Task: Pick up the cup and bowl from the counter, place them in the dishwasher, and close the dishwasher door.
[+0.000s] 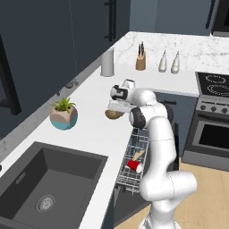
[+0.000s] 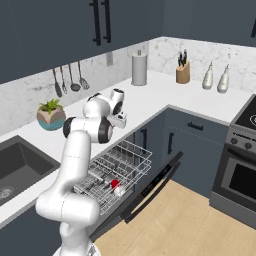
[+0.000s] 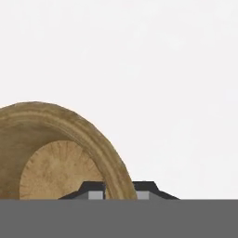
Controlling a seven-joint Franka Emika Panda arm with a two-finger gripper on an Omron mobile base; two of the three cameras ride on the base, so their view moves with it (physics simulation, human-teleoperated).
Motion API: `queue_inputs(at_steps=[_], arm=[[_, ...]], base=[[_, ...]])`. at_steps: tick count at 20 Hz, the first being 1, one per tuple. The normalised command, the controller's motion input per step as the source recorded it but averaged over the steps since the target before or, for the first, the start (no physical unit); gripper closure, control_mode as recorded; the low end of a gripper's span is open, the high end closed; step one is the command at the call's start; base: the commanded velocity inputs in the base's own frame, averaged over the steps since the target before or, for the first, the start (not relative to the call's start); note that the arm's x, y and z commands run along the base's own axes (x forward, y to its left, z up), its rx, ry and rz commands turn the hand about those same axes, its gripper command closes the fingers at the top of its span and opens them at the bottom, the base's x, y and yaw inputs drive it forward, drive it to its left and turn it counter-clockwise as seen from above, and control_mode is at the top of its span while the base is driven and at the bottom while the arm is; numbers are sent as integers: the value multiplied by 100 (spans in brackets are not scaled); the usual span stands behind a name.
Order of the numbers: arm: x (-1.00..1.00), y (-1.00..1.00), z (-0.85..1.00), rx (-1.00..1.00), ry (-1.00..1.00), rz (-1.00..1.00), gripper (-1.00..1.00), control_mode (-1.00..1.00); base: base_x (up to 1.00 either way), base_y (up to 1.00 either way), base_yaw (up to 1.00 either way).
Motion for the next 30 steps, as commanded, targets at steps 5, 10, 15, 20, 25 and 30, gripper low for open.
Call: queue_inputs(at_steps=[5,10,15,20,25,30], arm=[[-92,-31,0,3,-14,-9,100,-100],[-100,-48,0,4,-42,0,100,-100],[-100,-56,12,6,-44,0,100,-100],[-100,-54,40,11,-36,0,100,-100],[-59,-56,30,18,-10,0,100,-100],[-1,-63,1,14,0,7,100,-100]], base=[[0,0,0],[0,0,0],[0,0,0],[0,0,0],[0,0,0],[0,0,0]])
